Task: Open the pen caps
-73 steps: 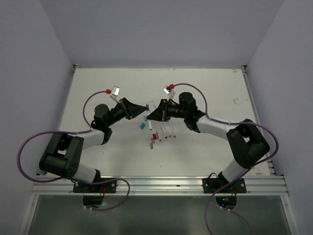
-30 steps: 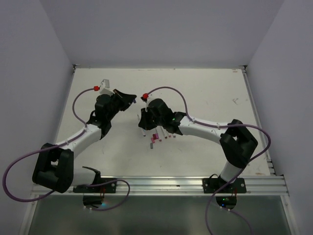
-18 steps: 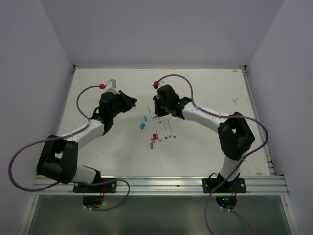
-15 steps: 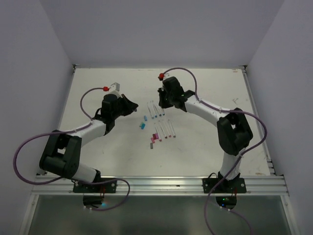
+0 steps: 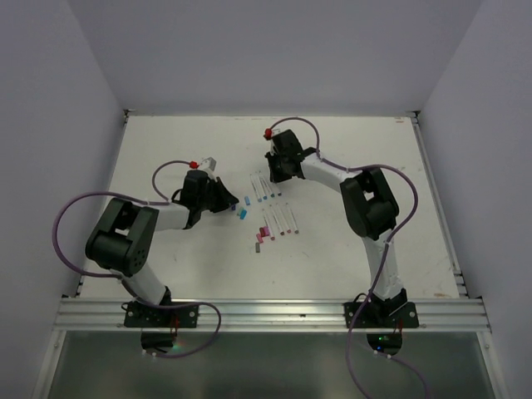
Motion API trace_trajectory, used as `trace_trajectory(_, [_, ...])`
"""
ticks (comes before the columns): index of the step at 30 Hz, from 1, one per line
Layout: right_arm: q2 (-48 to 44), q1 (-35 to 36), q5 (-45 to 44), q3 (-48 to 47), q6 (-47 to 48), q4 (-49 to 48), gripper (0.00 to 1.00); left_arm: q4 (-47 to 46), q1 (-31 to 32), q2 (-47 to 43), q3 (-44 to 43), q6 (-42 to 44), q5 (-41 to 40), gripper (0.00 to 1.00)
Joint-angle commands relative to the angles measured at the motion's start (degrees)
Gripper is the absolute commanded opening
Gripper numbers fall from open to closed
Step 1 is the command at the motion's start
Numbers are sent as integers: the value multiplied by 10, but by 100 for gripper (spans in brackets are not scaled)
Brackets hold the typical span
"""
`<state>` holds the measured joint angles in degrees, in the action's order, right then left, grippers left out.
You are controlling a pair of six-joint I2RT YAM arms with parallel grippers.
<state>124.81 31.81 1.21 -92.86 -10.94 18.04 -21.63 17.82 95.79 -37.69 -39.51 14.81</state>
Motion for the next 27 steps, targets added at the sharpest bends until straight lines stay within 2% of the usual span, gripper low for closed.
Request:
trace_trajectory(1, [3,-7,12,-32,15,0,0,-35,2,9,-7,21,8,5])
trace_trajectory(3, [9,-10,25,-31,13,-4,1,-50,2,12,0,19,9,10])
trace_trajectory(9, [19,-11,37,-29,-2,-12,15,-61,2,36,-1,14,6,29])
trace_trajectory(14, [10,-11,39,-24,-6,-15,25,-63,1,44,-12,13,7,31])
trace_trajectory(15, [6,-11,37,-24,-6,-13,31,-61,0,43,-13,13,5,33])
trace_trajectory(16, [-1,-11,34,-23,-7,-13,33,-61,-1,39,-12,12,2,37])
trace_trajectory(20, [-22,-11,18,-23,-4,-5,41,-46,-9,8,-16,15,-8,43])
trace_trajectory(22, [-33,-11,7,-23,-4,6,43,-24,-13,-23,-19,21,-21,53])
trace_trajectory(23, [-48,-11,4,-20,-4,8,44,-18,-15,-35,-19,22,-24,64])
trace_trajectory(24, [-61,-11,-2,-6,-6,9,46,-4,-16,-48,-19,23,-31,99])
trace_trajectory(26, [-86,-11,-9,17,-10,6,48,9,-16,-100,-12,26,-41,100])
trace_trajectory(27, [-120,-11,-10,48,-14,5,53,23,-16,-119,-7,26,-52,100])
